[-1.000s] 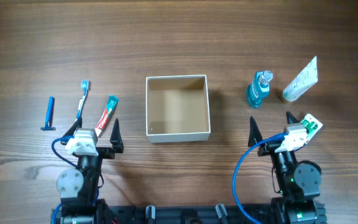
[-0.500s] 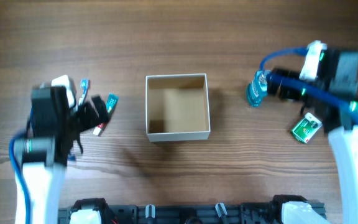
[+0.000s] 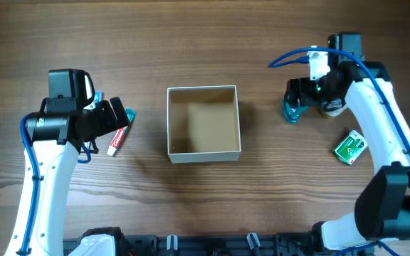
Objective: Pack container
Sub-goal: 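Reach the right gripper to the blue mouthwash bottle and grasp it, then carry the mouthwash bottle into the box with the right gripper and release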
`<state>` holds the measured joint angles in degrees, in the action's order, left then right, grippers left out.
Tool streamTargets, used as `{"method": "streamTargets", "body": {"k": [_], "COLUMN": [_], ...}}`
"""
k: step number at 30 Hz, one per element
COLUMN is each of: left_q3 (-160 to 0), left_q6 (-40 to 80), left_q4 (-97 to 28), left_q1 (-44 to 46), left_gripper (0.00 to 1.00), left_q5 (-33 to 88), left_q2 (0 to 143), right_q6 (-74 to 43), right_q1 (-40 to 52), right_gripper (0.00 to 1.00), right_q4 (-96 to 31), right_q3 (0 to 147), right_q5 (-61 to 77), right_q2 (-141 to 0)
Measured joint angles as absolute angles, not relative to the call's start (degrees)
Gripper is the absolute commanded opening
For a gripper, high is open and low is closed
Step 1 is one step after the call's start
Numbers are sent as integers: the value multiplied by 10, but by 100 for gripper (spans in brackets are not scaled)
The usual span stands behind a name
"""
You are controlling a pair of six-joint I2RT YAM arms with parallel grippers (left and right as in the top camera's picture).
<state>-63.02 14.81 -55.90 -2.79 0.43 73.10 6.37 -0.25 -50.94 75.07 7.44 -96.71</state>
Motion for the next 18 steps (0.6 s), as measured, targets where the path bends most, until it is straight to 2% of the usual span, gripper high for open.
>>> {"method": "streamTargets", "body": {"k": [1,3,7,10,14,16,18], "left_q3": [-630,-630,-630,-630,-630,-630,-630], "left_q6": [148,148,148,148,148,148,148], "left_q4": [-559,-559,-559,-559,-559,-559,-559], "left_q1": [-28,-28,-28,-28,-28,-28,-28], "left_gripper": [100,100,100,100,100,100,100], "left_q5": [4,4,3,3,3,3,2], "left_q2": [731,731,731,731,731,731,731], "right_q6": [63,61,56,34,-8,-43,-76], "right_q1": [0,1,0,2,45,136,231], "right_gripper": [52,26,4,4,4,4,4], "right_q4": [-507,-501,-497,-502,-608,-662,-657], "right_q3": [750,750,753,754,808,935,997], "right_q5": [74,72,62,59,25,6,-16], "right_q2": [-971,-976,-976,-976,-953,-914,-892]}}
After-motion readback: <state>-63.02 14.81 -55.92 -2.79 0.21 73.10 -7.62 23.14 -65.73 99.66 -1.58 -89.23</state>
